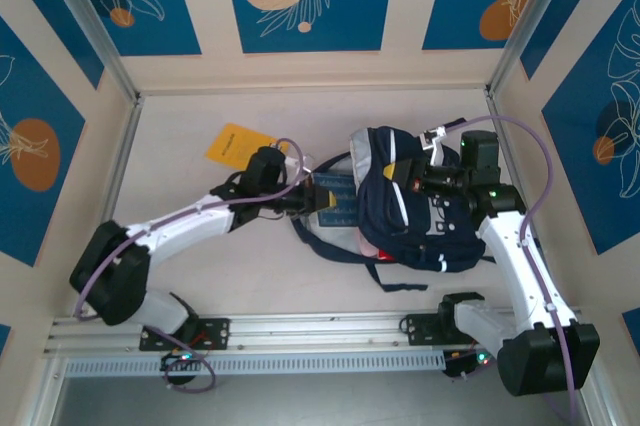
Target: Pack the student bag
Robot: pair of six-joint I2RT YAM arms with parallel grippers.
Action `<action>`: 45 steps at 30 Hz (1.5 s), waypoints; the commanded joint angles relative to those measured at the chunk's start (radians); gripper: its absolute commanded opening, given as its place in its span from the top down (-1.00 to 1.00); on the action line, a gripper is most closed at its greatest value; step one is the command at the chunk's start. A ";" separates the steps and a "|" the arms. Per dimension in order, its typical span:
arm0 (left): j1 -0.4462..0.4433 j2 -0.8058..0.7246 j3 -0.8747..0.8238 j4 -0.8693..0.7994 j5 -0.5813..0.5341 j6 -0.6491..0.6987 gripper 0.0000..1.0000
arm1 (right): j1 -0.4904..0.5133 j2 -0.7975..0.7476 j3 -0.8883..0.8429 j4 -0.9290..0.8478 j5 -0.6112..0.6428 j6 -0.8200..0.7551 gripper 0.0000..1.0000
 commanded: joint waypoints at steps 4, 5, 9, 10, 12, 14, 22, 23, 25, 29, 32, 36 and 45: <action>-0.051 0.114 0.092 0.244 0.032 -0.126 1.00 | 0.006 -0.052 0.002 0.124 -0.110 0.019 1.00; -0.058 0.134 0.107 0.257 0.030 -0.132 1.00 | 0.006 -0.053 0.000 0.128 -0.109 0.022 1.00; -0.076 0.214 0.157 0.299 0.030 -0.164 1.00 | 0.006 -0.055 -0.002 0.138 -0.111 0.030 1.00; -0.078 0.231 0.170 0.305 0.030 -0.171 1.00 | 0.007 -0.056 -0.002 0.139 -0.109 0.033 1.00; -0.080 0.270 0.198 0.316 0.030 -0.181 1.00 | 0.006 -0.059 -0.003 0.145 -0.108 0.038 1.00; -0.089 0.307 0.231 0.315 0.028 -0.188 1.00 | 0.006 -0.058 -0.007 0.154 -0.109 0.048 1.00; -0.146 0.507 0.404 0.305 0.026 -0.211 0.83 | 0.000 -0.058 -0.013 0.165 -0.085 0.067 1.00; -0.148 0.531 0.426 0.294 0.027 -0.209 0.80 | -0.003 -0.058 -0.011 0.165 -0.083 0.072 1.00; -0.148 0.565 0.445 0.305 0.033 -0.220 0.63 | -0.009 -0.059 -0.008 0.163 -0.080 0.076 1.00; -0.151 0.588 0.455 0.287 0.048 -0.223 -0.08 | -0.013 -0.064 -0.008 0.151 -0.067 0.076 1.00; -0.148 0.564 0.449 0.230 0.046 -0.182 -0.30 | -0.013 -0.072 -0.007 0.126 -0.044 0.057 1.00; -0.139 0.497 0.448 0.109 0.031 -0.102 -0.46 | -0.012 -0.088 0.000 0.088 0.000 0.034 1.00; -0.116 0.359 0.411 -0.256 -0.099 0.113 -0.63 | -0.001 -0.094 0.038 -0.024 0.155 -0.028 1.00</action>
